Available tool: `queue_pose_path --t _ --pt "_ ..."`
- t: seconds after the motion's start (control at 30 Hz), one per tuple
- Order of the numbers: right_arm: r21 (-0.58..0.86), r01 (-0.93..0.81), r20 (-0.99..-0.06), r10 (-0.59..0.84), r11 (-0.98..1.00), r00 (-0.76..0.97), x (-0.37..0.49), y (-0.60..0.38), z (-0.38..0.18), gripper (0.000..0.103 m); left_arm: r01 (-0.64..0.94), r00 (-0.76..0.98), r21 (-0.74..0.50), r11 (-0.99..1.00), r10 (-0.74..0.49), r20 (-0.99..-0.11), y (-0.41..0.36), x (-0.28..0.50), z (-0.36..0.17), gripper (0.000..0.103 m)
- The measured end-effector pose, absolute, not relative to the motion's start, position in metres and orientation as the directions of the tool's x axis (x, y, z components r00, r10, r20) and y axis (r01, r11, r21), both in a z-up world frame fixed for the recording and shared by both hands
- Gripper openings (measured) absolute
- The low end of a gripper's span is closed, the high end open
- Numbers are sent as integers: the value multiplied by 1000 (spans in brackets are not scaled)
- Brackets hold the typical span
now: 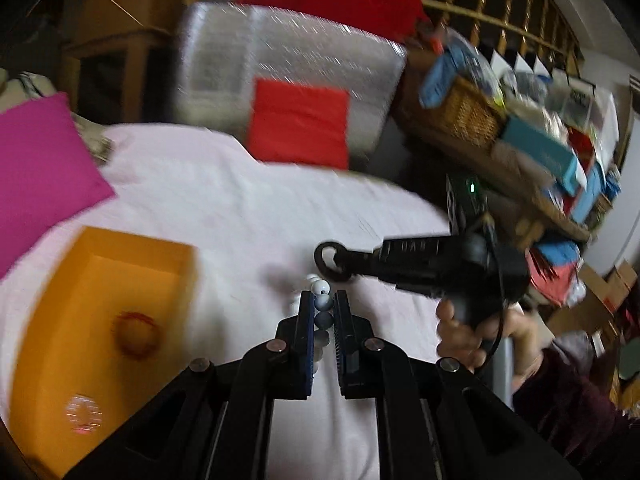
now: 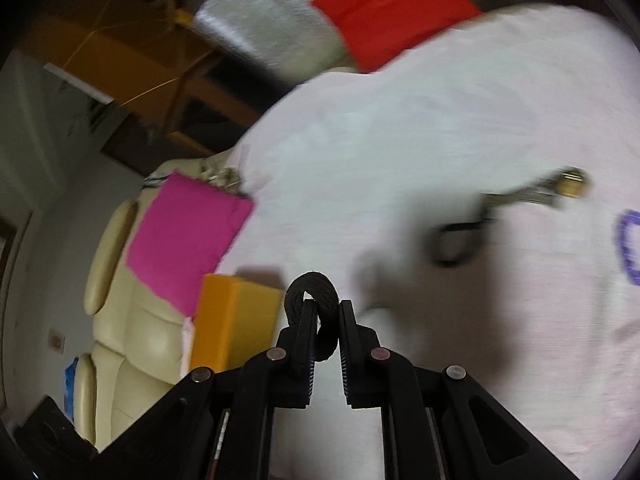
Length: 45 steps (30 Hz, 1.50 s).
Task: Organize jewelry
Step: 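Carry the white bracelet in the left tool over the orange box while the right tool carries the hair tie, then open the left tool to drop the white bracelet while the right tool drops the hair tie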
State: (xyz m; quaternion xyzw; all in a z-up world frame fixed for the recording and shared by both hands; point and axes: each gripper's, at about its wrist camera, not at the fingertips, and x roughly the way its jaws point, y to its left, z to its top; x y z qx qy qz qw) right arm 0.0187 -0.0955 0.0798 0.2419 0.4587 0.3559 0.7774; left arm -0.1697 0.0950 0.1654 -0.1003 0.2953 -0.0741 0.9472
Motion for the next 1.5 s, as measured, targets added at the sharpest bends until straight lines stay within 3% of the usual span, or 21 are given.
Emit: queue_pose_path --t 0.13,0.3,0.73,0.83,0.87,0.93,1.07,1.2,1.37,1.43,1.5 --pt "691 -437 -490 817 576 303 -3 -44 99 12 -10 846 -203 979 -100 -523 141 -188 182 9" --pt "634 -549 -485 833 544 266 -33 16 109 12 -162 825 -164 973 43 -564 198 -200 176 9" --pt "578 -628 -543 820 521 181 -44 111 85 12 -320 712 -164 933 123 -692 268 -181 111 9" --pt "584 -605 -545 813 542 202 -32 120 84 17 -312 710 -163 936 116 -695 275 -168 106 10" --pt "601 -589 -543 816 541 195 -26 123 81 24 -309 706 -160 937 114 -699 277 -163 105 10" --pt "653 -533 -536 826 538 177 -13 122 73 66 -332 693 -145 932 137 -708 279 -156 108 16" --pt "690 -469 -513 829 552 221 0 100 71 68 -330 727 -148 932 150 -670 277 -168 119 36" --pt "699 -439 -499 825 564 266 2 70 79 68 -314 729 -143 939 142 -670 263 -175 118 36" --pt "664 -422 -546 786 617 289 1 45 82 68 -251 734 -169 953 73 -675 228 -175 117 37" --pt "647 -425 -561 773 632 296 -1 35 83 68 -216 736 -172 961 45 -676 212 -172 118 41" --pt "618 -431 -581 751 657 313 -4 22 85 68 -182 739 -169 969 21 -673 194 -169 120 52"
